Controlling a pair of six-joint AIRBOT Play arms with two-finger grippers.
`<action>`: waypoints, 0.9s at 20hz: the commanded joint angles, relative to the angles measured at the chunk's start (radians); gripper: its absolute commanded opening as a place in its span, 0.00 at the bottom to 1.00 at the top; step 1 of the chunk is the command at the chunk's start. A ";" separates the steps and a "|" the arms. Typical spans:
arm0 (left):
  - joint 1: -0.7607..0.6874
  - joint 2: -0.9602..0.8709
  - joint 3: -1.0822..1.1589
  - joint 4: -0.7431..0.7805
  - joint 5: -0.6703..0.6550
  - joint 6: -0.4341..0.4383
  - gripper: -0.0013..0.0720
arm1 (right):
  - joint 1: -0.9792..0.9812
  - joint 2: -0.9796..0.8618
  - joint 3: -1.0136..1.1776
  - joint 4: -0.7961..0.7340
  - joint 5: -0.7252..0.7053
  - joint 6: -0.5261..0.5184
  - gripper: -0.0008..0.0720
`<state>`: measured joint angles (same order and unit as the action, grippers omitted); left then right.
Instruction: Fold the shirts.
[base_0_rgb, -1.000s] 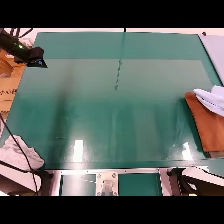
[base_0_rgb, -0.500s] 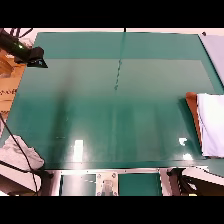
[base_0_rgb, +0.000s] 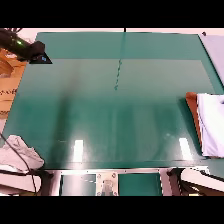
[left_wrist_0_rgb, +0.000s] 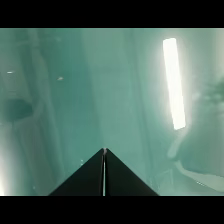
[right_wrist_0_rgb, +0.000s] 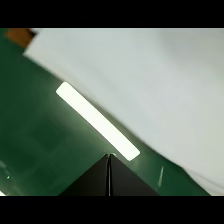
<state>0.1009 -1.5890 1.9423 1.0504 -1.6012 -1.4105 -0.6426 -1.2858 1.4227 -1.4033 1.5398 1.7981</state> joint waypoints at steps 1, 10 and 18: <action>-0.057 0.167 -0.252 -0.009 0.072 0.011 0.05 | 0.239 0.096 -0.098 0.041 -0.058 -0.030 0.03; -0.197 0.616 -1.006 -0.002 0.248 0.006 0.05 | 0.665 0.417 -0.625 0.154 -0.324 -0.018 0.03; -0.197 0.615 -1.017 -0.001 0.267 0.005 0.05 | 0.690 0.417 -0.625 0.165 -0.320 -0.019 0.03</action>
<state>-0.0944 -0.9810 0.9371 1.0489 -1.3514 -1.4048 0.0372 -0.8734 0.8047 -1.2446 1.2282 1.7802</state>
